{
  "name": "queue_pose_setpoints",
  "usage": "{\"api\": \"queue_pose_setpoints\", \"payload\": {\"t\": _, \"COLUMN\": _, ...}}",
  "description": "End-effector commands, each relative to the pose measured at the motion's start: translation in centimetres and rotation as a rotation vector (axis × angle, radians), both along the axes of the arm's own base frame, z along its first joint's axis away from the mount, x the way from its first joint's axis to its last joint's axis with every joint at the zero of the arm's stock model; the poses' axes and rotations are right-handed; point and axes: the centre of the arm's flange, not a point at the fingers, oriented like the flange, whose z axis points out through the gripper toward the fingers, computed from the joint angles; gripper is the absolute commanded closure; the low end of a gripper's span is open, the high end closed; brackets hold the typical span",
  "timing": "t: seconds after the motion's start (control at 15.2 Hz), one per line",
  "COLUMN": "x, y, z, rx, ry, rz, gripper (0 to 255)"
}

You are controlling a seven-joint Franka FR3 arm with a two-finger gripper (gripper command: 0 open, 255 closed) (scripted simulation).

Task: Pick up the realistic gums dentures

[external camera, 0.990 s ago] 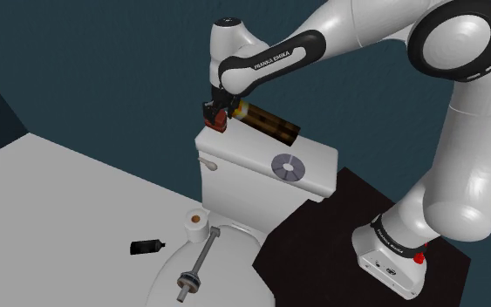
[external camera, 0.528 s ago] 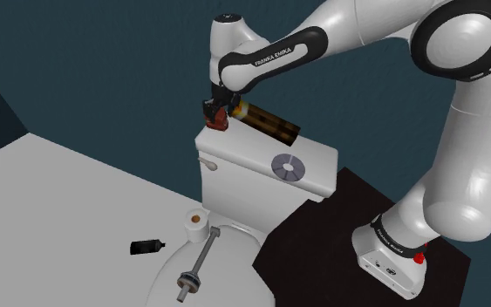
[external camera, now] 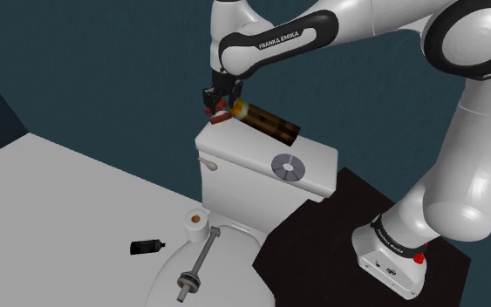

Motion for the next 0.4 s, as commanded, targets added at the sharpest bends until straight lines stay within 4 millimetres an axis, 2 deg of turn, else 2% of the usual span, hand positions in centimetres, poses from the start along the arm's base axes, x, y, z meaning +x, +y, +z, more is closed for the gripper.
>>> {"api": "queue_pose_setpoints", "payload": {"t": 0.0, "x": 0.0, "y": 0.0, "z": 1.1, "rx": 0.0, "ry": 0.0, "rz": 0.0, "gripper": 255}}
{"api": "queue_pose_setpoints", "payload": {"t": 0.2, "x": 0.0, "y": 0.0, "z": 2.6, "rx": 0.0, "ry": 0.0, "rz": 0.0, "gripper": 255}}
{"api": "queue_pose_setpoints", "payload": {"t": 0.33, "x": 0.0, "y": 0.0, "z": 2.7, "rx": 0.0, "ry": 0.0, "rz": 0.0, "gripper": 255}}
